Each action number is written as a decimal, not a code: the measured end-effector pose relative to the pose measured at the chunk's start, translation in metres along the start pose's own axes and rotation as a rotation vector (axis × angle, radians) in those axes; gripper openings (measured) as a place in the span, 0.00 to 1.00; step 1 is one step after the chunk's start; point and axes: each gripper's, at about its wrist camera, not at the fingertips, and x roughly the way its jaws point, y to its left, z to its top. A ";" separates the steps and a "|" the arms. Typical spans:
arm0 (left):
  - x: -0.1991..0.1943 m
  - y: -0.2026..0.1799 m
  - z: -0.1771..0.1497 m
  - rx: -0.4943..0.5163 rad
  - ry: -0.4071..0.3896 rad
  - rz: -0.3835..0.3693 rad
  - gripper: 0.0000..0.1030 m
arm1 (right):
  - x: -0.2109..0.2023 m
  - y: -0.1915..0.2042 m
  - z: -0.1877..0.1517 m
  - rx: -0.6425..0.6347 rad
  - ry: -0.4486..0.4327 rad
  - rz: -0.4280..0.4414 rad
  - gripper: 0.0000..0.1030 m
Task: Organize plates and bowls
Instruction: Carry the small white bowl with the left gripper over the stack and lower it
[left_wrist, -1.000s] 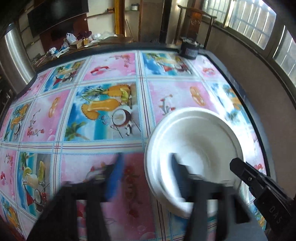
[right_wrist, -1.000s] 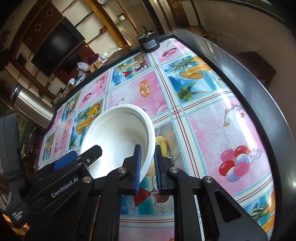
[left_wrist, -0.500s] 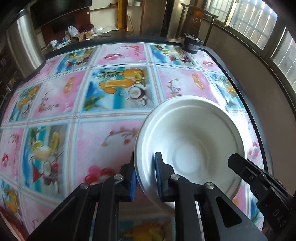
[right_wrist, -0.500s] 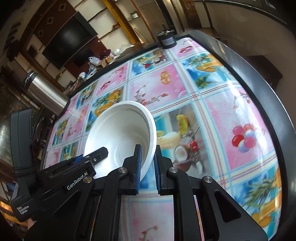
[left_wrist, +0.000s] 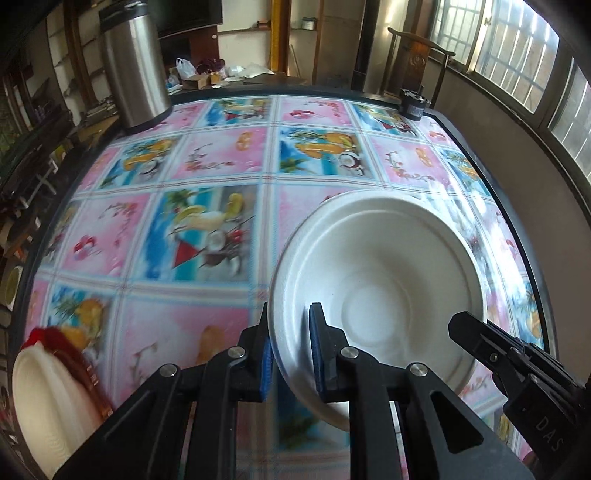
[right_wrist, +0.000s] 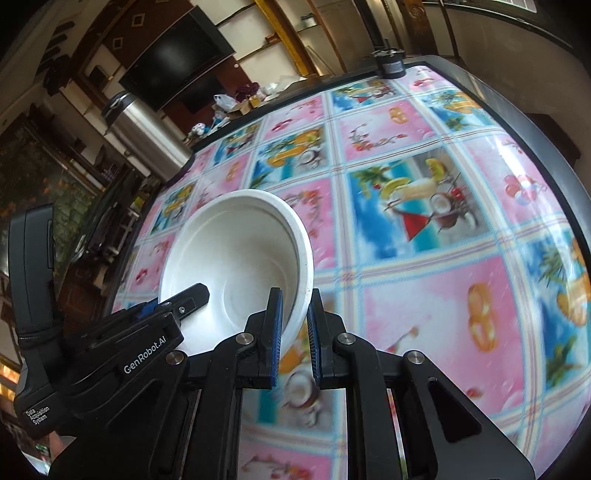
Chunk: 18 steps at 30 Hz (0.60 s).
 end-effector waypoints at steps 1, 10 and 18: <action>-0.007 0.006 -0.005 -0.008 -0.009 0.002 0.16 | -0.003 0.008 -0.006 -0.011 0.000 0.008 0.12; -0.071 0.088 -0.048 -0.125 -0.094 0.073 0.16 | -0.023 0.093 -0.043 -0.142 0.004 0.100 0.12; -0.115 0.166 -0.082 -0.256 -0.142 0.195 0.16 | -0.003 0.182 -0.076 -0.271 0.071 0.237 0.12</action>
